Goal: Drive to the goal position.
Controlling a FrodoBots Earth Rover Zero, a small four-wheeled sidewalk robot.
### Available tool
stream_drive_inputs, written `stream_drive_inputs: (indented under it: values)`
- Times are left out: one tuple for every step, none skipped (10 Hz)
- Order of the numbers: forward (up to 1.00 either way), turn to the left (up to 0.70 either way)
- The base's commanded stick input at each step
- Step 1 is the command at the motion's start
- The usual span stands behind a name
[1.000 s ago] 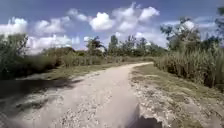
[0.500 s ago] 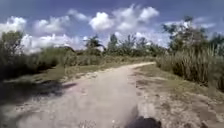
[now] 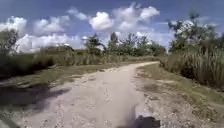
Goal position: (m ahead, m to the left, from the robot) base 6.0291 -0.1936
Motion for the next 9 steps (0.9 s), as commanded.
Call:
stream_drive_inputs:
  values:
    - [0.85,0.0]
    - [0.85,0.0]
    - [0.85,0.0]
    - [0.85,0.0]
    - [0.85,0.0]
    - [0.85,0.0]
    - [0.85,0.0]
    - [0.85,0.0]
    - [0.85,0.0]
